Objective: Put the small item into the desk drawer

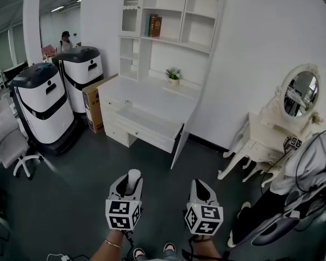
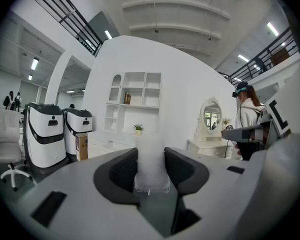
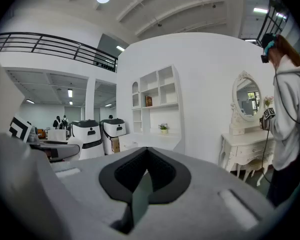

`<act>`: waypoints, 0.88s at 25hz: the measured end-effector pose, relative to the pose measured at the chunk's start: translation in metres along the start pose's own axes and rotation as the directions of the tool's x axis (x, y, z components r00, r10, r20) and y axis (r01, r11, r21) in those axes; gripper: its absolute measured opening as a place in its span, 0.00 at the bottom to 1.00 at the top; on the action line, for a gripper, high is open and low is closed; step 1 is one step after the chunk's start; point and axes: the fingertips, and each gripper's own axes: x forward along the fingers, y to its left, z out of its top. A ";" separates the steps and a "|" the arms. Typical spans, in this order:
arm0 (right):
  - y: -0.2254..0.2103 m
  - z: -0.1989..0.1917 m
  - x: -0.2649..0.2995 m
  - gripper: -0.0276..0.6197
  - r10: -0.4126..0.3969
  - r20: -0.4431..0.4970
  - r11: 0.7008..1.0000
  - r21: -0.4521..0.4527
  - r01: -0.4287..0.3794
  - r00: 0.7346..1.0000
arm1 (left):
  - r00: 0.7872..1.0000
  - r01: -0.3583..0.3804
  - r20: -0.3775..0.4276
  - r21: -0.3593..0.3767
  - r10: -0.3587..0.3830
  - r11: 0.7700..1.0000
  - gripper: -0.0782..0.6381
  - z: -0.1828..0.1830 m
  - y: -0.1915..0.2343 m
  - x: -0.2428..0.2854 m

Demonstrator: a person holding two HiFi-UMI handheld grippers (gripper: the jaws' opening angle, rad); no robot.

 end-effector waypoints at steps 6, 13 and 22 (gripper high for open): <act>0.010 -0.007 0.004 0.05 0.000 -0.010 1.000 0.000 0.000 1.000 | 1.000 0.006 0.000 0.002 -0.006 1.000 0.33 -0.005 0.010 -0.003; 0.021 -0.009 0.017 0.05 -0.024 -0.009 1.000 0.006 0.024 1.000 | 1.000 0.019 -0.008 -0.002 -0.019 1.000 0.33 -0.007 0.027 0.001; 0.025 -0.018 0.025 0.05 -0.058 -0.040 0.998 -0.005 0.058 0.998 | 0.999 0.046 -0.023 -0.004 -0.046 0.999 0.33 -0.012 0.043 0.012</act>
